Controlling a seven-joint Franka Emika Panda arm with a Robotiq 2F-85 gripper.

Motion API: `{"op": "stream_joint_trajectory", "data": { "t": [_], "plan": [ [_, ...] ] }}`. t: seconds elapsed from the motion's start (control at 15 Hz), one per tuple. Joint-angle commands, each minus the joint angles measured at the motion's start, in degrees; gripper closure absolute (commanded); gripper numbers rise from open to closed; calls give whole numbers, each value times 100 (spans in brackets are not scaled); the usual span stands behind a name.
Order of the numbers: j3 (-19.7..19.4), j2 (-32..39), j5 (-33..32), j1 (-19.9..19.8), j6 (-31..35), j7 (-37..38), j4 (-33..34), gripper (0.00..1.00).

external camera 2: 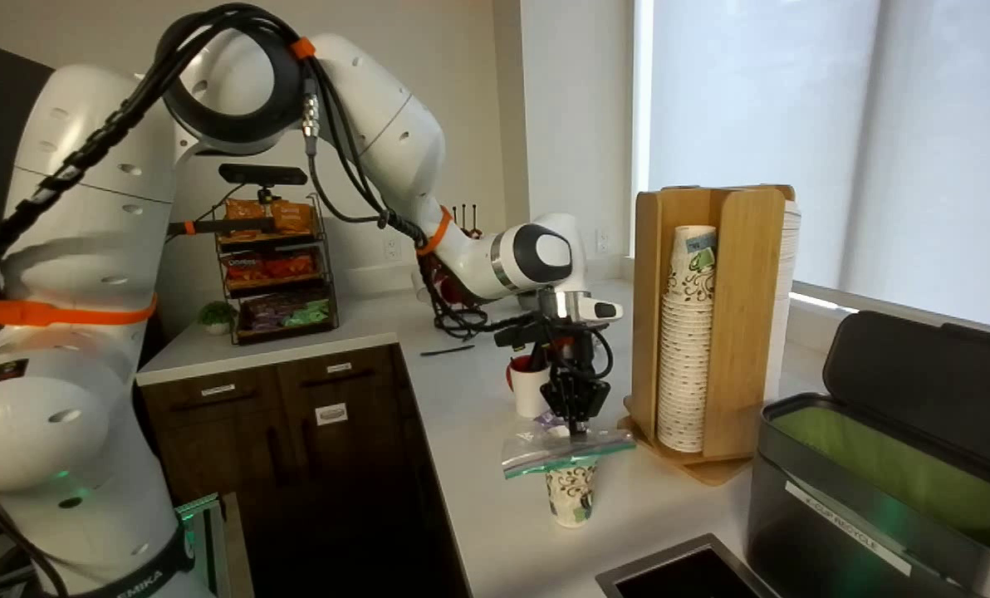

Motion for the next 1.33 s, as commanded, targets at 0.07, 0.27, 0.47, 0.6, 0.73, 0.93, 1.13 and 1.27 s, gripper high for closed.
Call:
{"op": "stream_joint_trajectory", "data": {
  "t": [0.07, 0.27, 0.47, 0.6, 0.73, 0.93, 1.13, 1.27],
  "plan": [
    [0, -672, -28, -95, 187, -46, -581, 100],
    [14, -984, 16, -175, 174, -168, -770, 100],
    [22, -1269, 54, -262, 168, -382, -947, 100],
    [24, -1444, 66, -316, 232, -518, -1084, 100],
    [-2, -1650, 127, -376, 244, -459, -1243, 100],
    [-45, -1932, 493, -497, 190, -296, -1538, 100],
    [-96, -2188, 600, -591, 551, 191, -1918, 74],
    [-133, -2490, 469, -657, 1059, 731, -2328, 68]
  ]
}}
